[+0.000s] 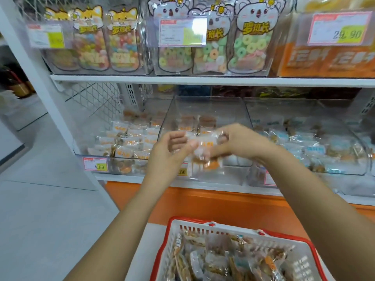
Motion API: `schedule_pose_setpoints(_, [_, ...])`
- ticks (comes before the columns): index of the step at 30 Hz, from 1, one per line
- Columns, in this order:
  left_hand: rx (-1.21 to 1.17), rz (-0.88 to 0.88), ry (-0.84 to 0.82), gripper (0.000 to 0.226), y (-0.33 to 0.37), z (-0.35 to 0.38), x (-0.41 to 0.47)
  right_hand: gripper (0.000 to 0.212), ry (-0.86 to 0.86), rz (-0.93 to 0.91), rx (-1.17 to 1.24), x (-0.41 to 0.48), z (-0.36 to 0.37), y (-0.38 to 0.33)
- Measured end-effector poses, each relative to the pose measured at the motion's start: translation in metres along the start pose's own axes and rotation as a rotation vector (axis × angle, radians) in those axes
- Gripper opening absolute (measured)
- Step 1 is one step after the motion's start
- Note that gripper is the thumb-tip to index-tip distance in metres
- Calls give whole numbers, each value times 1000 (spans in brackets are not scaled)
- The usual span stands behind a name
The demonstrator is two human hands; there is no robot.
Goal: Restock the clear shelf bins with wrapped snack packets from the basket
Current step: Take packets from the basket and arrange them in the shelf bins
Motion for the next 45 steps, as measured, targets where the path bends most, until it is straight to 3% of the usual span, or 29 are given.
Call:
schedule_pose_setpoints(2, [214, 15, 10, 30, -17, -2, 15, 33, 259, 83, 38, 36, -30, 20])
schedule_pose_setpoints(4, [434, 25, -41, 22, -37, 1, 21, 42, 383, 236, -69, 69, -46, 47])
schedule_pose_setpoints(6, [607, 59, -116, 22, -47, 9, 26, 47, 293, 409, -259, 94, -40, 73])
schedule_pose_setpoints(9, [767, 25, -312, 27, -55, 26, 47, 29, 153, 542, -261, 116, -18, 112])
schedule_pose_setpoints(13, [984, -112, -638, 24, -76, 56, 77, 31, 282, 528, -50, 127, -15, 132])
schedule_pose_setpoints(16, [1071, -147, -730, 26, -97, 75, 94, 37, 377, 504, -154, 128, -18, 122])
schedule_pose_setpoints(18, [1057, -174, -709, 35, -106, 82, 103, 37, 407, 476, -215, 131, -16, 117])
schedule_pose_setpoints(20, [1060, -186, -676, 37, -112, 84, 109, 55, 409, 487, -226, 133, -14, 121])
schedule_pose_setpoints(25, [1071, -188, -616, 25, -107, 86, 103, 76, 379, 486, -216, 128, -15, 121])
schedule_pose_setpoints(27, [1012, -116, -495, 22, -85, 79, 93, 72, 392, 439, -280, 120, -17, 106])
schedule_pose_setpoints(29, [885, 79, -287, 26, -53, 69, 74, 60, 415, 336, -359, 103, -20, 85])
schedule_pose_setpoints(31, [692, 316, -86, 31, -20, 54, 42, 34, 468, 150, -387, 75, -26, 60])
schedule_pose_setpoints(32, [602, 394, -42, 33, -9, 47, 22, 21, 489, 51, -398, 56, -27, 50])
schedule_pose_setpoints(33, [542, 423, -44, 35, -3, 43, 3, 22, 498, -41, -419, 36, -27, 41])
schedule_pose_setpoints(37, [663, 277, -277, 40, -34, 49, -51, 42, 342, -155, -452, -37, -9, 46])
schedule_pose_setpoints(41, [839, -10, -640, 30, -113, 64, -94, 40, -24, 243, -648, -72, 23, 140])
schedule_pose_setpoints(43, [961, -106, -771, 25, -147, 61, -115, 29, -146, 456, -728, -91, 38, 201])
schedule_pose_setpoints(45, [1039, -185, -846, 25, -174, 52, -132, 38, -196, 572, -695, -114, 54, 249])
Point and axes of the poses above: each hand's wrist, its own x-axis towards the middle knuckle, its own z-axis out of the palm, y = z × x, the point moved 7 cm from there along x, towards the middle knuckle, and after that the axes turned 2 degrees about y, right-handed, at the moved point
